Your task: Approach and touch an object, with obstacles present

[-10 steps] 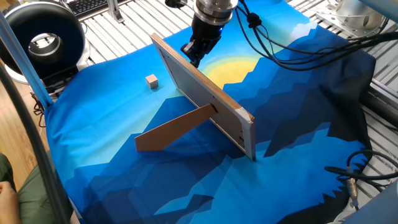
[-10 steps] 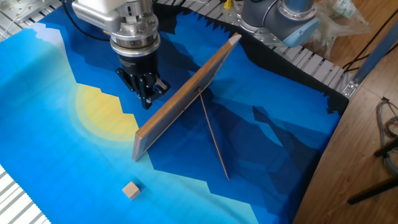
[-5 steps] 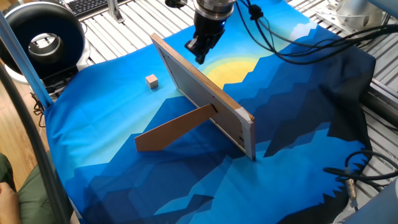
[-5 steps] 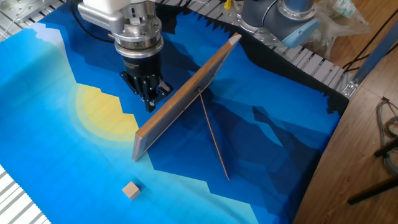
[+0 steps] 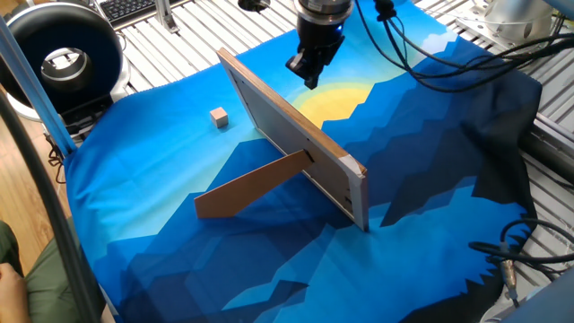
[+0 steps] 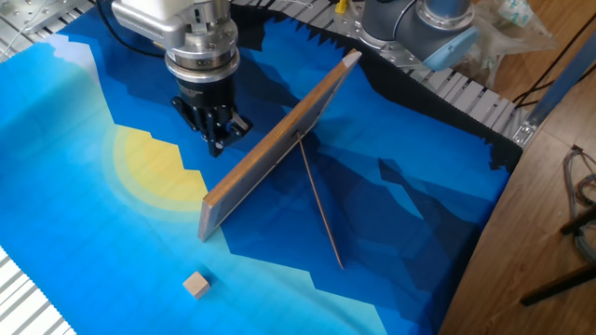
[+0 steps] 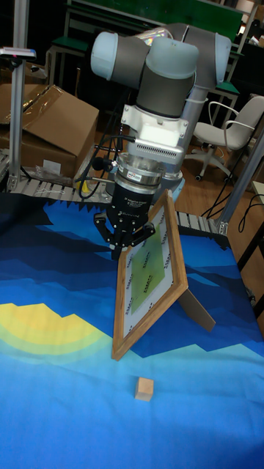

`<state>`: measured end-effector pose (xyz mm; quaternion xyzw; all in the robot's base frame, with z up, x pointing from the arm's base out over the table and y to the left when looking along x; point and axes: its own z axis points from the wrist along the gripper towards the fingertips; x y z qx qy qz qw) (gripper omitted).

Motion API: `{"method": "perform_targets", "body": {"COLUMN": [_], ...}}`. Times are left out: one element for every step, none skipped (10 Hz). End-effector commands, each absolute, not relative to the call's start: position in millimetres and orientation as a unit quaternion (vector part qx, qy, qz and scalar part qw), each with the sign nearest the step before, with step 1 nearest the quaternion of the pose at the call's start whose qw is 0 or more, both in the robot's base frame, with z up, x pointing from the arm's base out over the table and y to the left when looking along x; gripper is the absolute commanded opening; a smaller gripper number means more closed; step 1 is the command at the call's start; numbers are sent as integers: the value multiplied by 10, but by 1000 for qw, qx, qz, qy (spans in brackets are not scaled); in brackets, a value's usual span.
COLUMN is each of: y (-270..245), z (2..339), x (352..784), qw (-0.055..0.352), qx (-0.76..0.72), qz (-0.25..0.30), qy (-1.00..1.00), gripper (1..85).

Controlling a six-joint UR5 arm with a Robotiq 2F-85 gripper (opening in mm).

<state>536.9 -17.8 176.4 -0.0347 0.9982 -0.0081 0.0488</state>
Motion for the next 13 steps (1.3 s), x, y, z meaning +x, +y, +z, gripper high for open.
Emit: {"method": "perform_targets", "body": {"y": [-149,-159,-156,-112,-117,-119,-123,-135,-127,-96,-37,-100,-88], "z": [1778,1777,1774,1789,1791,1774,1777,1778,1782,1788,1795,1798,1799], "x": [5307,5311,5320,5309,5307,5343,5366,5378,5405,5445,5469,5504,5504], "qw": [46,47,49,47,49,57,61,63,69,77,82,88,88], "qx": [-19,-19,-18,-16,-19,-22,-26,-31,-38,-38,-27,-29,-27], "qz": [4,3,3,11,11,11,10,7,8,14,26,13,16], "qy": [999,999,999,999,999,998,998,997,997,996,996,996,996], "gripper": [10,10,10,10,10,10,10,10,10,10,10,10,10]}}
